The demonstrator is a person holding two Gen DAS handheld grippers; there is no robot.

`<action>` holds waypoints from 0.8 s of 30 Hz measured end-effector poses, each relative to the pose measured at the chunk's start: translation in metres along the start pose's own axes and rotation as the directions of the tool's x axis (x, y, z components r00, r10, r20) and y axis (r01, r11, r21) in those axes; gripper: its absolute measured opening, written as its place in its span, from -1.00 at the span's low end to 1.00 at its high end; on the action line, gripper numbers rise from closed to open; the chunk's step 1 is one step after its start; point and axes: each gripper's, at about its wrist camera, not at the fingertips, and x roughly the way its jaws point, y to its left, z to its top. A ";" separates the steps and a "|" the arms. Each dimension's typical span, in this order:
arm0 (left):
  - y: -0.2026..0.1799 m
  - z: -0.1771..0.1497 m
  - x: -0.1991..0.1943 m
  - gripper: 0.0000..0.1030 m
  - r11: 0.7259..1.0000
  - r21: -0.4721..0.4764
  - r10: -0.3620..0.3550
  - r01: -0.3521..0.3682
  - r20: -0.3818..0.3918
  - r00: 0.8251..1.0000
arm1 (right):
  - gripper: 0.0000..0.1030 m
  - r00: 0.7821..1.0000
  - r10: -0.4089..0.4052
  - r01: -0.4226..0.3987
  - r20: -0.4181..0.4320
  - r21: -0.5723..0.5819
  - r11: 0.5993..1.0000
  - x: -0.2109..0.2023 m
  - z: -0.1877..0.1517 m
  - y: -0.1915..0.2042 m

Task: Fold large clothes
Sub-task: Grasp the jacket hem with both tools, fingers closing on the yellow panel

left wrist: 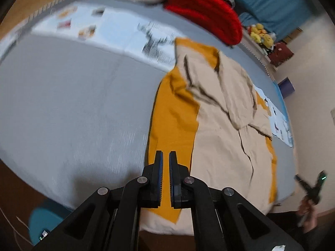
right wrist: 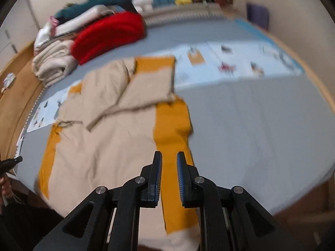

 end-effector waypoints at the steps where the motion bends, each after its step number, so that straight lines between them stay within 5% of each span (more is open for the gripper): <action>1: 0.002 0.000 0.005 -0.93 1.000 -0.008 0.002 -0.002 -0.026 1.000 | -0.69 1.000 -0.001 0.001 -0.024 0.002 1.000 0.005 -0.003 -0.003; 4: 0.005 0.000 0.031 -0.93 0.999 -0.016 0.039 -0.041 -0.139 0.990 | -0.69 0.996 -0.047 0.048 -0.072 0.005 0.999 0.019 -0.010 -0.016; 8: 0.006 -0.010 0.056 -0.90 0.996 -0.031 0.073 -0.083 -0.244 0.967 | -0.69 0.984 -0.011 0.028 -0.178 0.095 0.995 0.039 -0.013 -0.030; 14: -0.002 -0.014 0.073 -0.61 0.994 0.017 0.107 -0.107 -0.289 0.951 | -0.69 0.969 0.001 0.010 -0.245 0.047 0.999 0.053 -0.026 -0.017; 17: 0.000 -0.016 0.086 -0.59 0.987 0.046 0.163 -0.156 -0.339 0.927 | -0.69 0.937 -0.059 0.084 -0.344 0.058 0.995 0.075 -0.040 -0.029; 24: -0.001 -0.022 0.096 -0.28 0.974 0.091 0.225 -0.205 -0.366 0.903 | -0.60 0.914 -0.066 0.103 -0.400 0.071 0.992 0.089 -0.048 -0.040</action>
